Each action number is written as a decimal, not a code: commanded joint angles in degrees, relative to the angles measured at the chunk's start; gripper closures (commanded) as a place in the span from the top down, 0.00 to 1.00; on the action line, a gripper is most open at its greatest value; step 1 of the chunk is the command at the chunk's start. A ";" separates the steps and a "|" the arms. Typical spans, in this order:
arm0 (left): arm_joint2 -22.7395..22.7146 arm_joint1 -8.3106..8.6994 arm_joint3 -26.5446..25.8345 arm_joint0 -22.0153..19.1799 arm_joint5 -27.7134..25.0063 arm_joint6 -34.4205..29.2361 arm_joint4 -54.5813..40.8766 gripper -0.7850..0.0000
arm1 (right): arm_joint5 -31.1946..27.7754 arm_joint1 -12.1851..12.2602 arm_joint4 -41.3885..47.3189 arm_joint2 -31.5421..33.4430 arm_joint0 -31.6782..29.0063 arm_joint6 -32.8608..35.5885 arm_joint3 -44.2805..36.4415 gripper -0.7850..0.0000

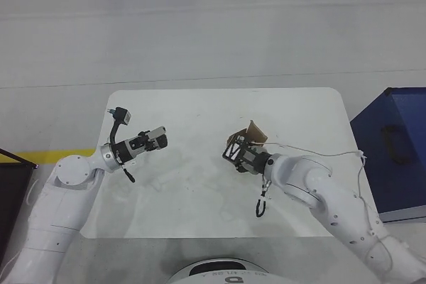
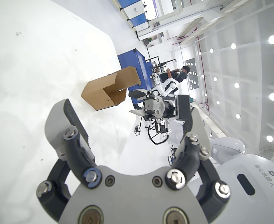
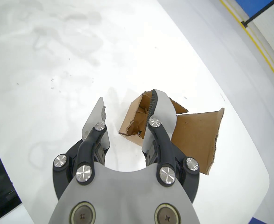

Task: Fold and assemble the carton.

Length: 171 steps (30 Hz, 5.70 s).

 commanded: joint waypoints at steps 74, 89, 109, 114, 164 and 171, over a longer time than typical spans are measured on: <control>0.08 -0.01 0.04 -0.07 0.02 -0.03 0.01 1.00 | -15.88 -5.52 11.55 -11.76 13.47 29.89 5.91 0.00; 0.08 -0.01 0.04 -0.07 0.02 -0.03 0.01 1.00 | -16.62 -1.17 13.44 -16.31 17.72 29.14 4.45 0.40; 0.08 -0.01 0.04 -0.07 0.02 -0.03 0.01 1.00 | -9.59 -0.20 10.60 -15.76 15.16 30.63 4.47 0.47; 0.08 -0.01 0.04 -0.07 0.02 -0.03 0.01 1.00 | -10.22 -0.40 10.06 -15.72 15.50 29.67 3.22 0.49; 0.08 -0.01 0.04 -0.07 0.02 -0.03 0.01 1.00 | -6.88 1.92 3.92 -8.56 6.54 37.50 -4.92 0.47; 0.08 -0.01 0.04 -0.07 0.02 -0.03 0.01 1.00 | -7.16 0.32 5.02 -12.06 10.16 38.60 -0.74 0.45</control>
